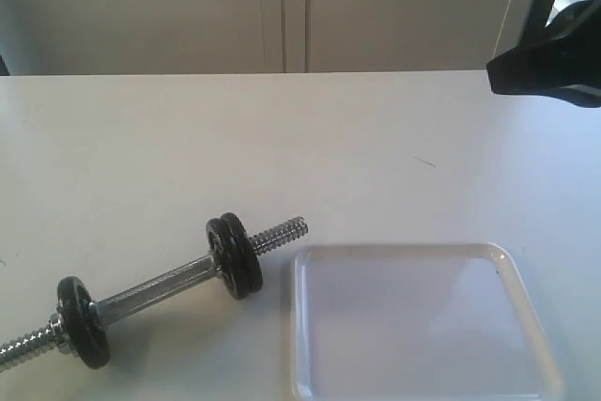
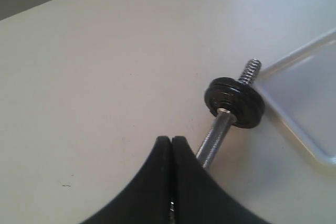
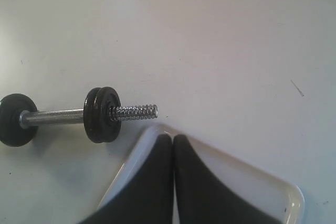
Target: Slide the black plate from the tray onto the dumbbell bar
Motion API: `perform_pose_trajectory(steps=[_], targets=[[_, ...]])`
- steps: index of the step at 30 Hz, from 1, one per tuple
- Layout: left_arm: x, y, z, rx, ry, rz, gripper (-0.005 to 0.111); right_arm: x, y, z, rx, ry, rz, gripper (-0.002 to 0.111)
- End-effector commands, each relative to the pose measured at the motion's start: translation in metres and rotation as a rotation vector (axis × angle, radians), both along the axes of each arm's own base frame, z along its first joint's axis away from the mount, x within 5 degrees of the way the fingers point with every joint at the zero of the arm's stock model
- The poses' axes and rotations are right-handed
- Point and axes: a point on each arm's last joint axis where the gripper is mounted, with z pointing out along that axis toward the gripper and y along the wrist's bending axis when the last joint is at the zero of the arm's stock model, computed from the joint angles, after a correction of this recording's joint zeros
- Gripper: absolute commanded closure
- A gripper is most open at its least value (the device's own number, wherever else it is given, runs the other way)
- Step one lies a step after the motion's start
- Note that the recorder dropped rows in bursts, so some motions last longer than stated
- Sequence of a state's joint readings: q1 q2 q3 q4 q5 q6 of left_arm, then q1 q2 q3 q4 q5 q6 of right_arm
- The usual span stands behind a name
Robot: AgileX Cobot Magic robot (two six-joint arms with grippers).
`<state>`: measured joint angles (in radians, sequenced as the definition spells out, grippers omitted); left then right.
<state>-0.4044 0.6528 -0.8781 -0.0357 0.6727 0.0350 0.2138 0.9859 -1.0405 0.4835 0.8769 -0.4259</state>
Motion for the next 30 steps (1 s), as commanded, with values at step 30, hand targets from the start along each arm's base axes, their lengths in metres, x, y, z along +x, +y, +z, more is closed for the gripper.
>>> perform_pose_trajectory(steps=[30], targets=[[-0.059, 0.044, -0.119, -0.042, -0.131, 0.434, 0.107, -0.001, -0.002, -0.001, -0.002, -0.005, -0.012, 0.108]])
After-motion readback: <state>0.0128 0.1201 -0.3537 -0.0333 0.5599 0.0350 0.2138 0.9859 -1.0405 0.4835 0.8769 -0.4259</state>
